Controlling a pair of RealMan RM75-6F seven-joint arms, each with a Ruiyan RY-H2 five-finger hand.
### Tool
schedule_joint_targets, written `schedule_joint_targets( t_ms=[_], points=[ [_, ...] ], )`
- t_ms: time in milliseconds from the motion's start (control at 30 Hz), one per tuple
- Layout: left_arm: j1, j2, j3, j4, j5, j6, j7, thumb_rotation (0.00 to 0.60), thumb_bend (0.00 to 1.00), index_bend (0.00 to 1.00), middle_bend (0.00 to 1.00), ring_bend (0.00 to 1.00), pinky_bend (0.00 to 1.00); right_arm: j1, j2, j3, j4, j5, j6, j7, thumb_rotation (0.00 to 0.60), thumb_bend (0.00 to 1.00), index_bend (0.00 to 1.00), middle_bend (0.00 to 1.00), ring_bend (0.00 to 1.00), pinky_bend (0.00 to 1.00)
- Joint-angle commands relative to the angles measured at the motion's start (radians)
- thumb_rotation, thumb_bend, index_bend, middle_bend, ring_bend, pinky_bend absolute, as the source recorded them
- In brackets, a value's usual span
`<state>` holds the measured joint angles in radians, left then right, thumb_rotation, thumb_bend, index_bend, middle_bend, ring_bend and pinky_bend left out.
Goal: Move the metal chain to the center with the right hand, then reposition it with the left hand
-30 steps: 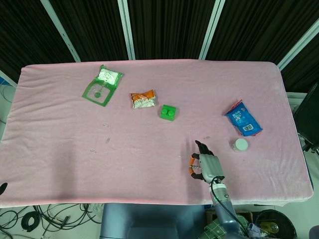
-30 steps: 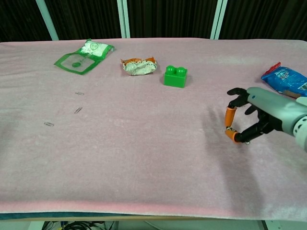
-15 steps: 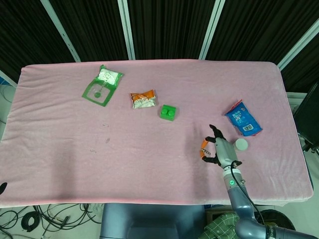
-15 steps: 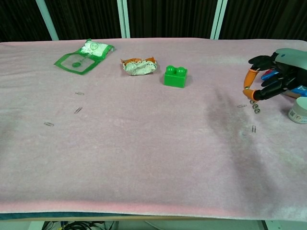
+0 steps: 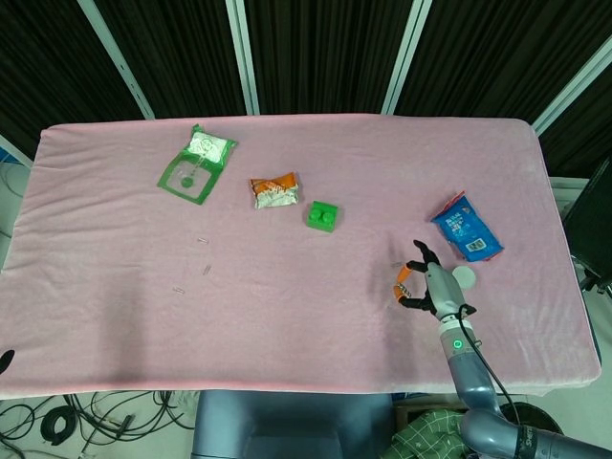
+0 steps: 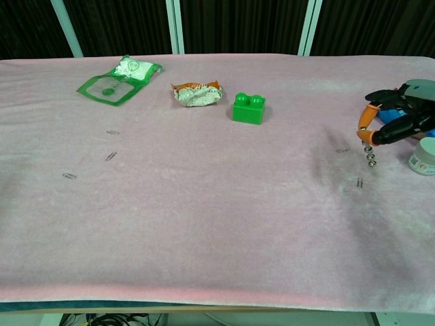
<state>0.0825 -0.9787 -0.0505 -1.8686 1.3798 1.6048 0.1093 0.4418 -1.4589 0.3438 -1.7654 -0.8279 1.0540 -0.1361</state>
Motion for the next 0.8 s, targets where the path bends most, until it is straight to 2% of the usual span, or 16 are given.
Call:
schedule_joint_targets(
  t_ms=[33,800],
  points=[
    [0.0,0.0,0.0,0.0,0.001,0.001,-0.001,0.6,0.19,0.04,0.0,0.0,0.0,0.005,-0.01,-0.002,0.026,-0.003,-0.009,0.023,0.6,0.34,0.6,0.0,0.0,0.18],
    [0.002,-0.004,-0.004,0.001,-0.002,0.009,0.004,0.6,0.19,0.04,0.0,0.0,0.0,0.036,-0.061,-0.033,0.121,-0.001,-0.06,0.102,0.6,0.34,0.6,0.0,0.0,0.18]
  ],
)
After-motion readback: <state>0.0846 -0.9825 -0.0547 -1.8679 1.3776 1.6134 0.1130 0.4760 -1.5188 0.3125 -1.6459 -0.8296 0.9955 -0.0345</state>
